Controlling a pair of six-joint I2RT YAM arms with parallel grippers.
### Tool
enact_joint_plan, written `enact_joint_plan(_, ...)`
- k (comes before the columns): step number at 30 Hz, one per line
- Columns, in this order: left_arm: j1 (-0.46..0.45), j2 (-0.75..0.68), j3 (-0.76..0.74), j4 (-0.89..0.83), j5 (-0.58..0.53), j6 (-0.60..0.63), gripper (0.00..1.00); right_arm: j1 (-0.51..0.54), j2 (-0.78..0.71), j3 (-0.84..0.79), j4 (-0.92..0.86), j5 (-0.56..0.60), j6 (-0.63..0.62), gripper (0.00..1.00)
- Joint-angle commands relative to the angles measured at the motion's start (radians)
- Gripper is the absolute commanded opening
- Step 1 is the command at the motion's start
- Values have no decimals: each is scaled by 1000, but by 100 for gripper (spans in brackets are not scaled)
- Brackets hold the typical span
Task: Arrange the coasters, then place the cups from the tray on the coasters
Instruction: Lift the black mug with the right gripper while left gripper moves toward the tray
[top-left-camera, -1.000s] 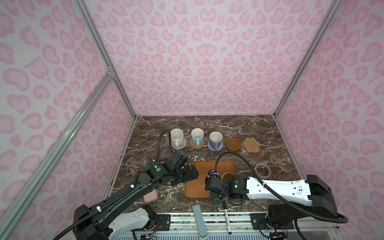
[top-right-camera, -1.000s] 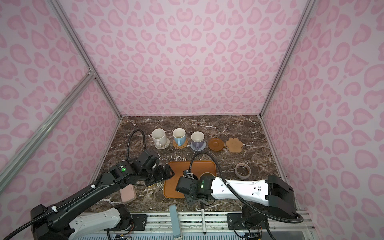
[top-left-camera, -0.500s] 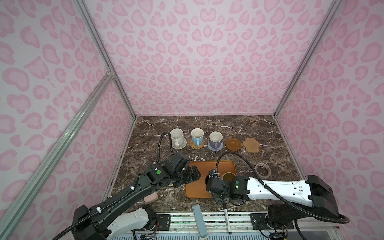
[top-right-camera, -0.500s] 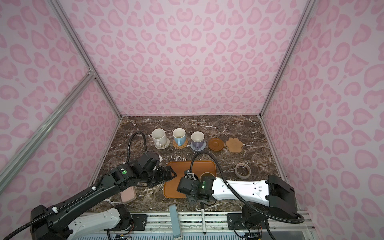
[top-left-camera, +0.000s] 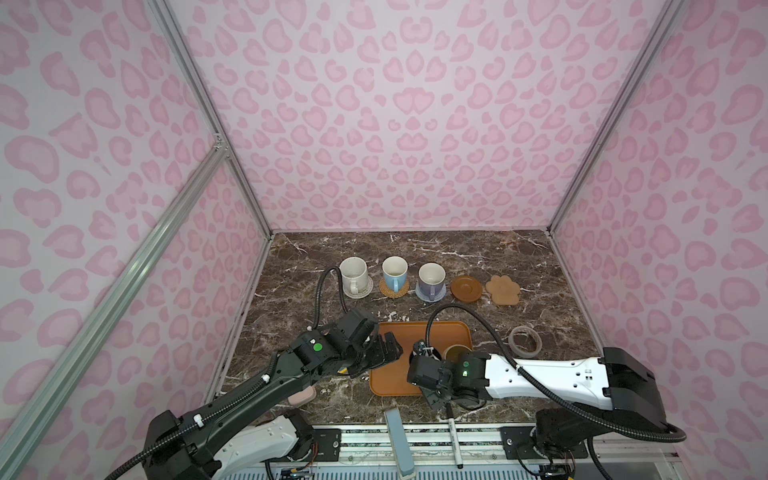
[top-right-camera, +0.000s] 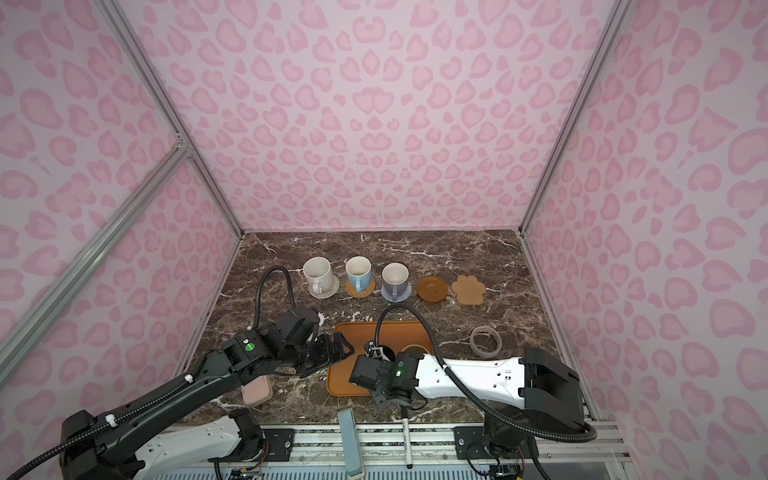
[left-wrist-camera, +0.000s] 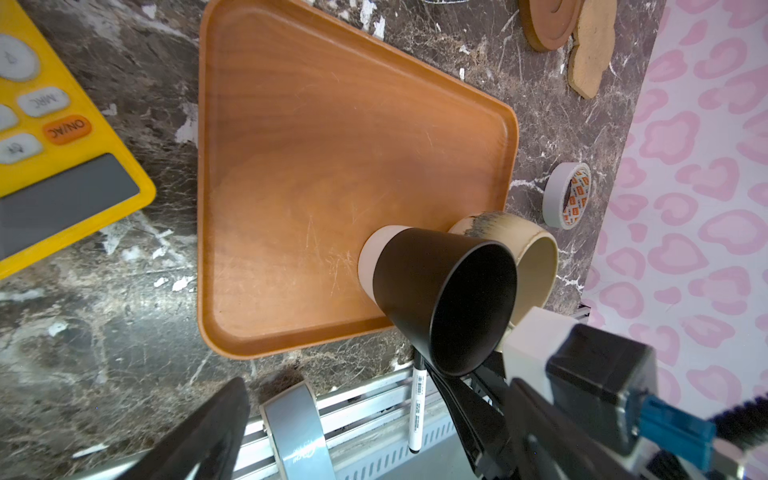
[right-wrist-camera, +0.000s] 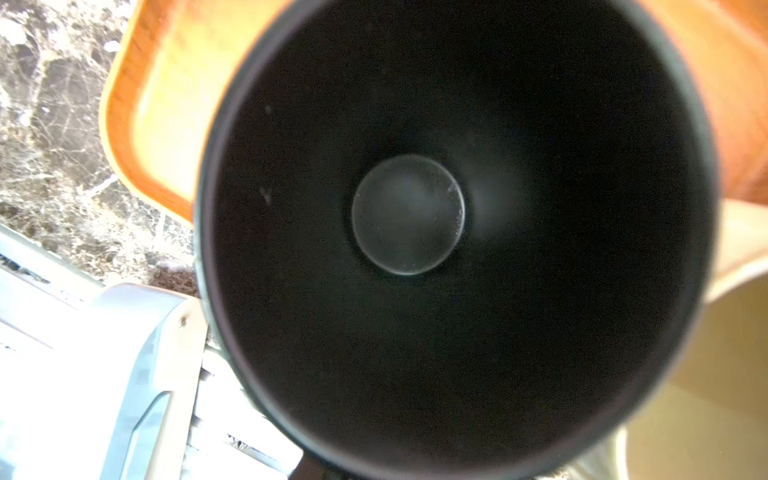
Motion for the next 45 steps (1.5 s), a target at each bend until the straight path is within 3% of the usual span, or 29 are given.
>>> enact_joint_plan(1,0,-7,-11,10,-11,-13,98,1,3,6,11,25,-10,23)
enact_joint_plan(15,-2,-24,-10,40,-27,-27,98,1,-12,20,27,15,-26,0)
enact_joint_plan(35,0,-132,-12,146,-108,-82,97,-4,-78,90,1,50,-8,0)
enact_joint_plan(45,0,-156,45,167,-152,-50,98,-95,-157,106,-33,47,-30,0)
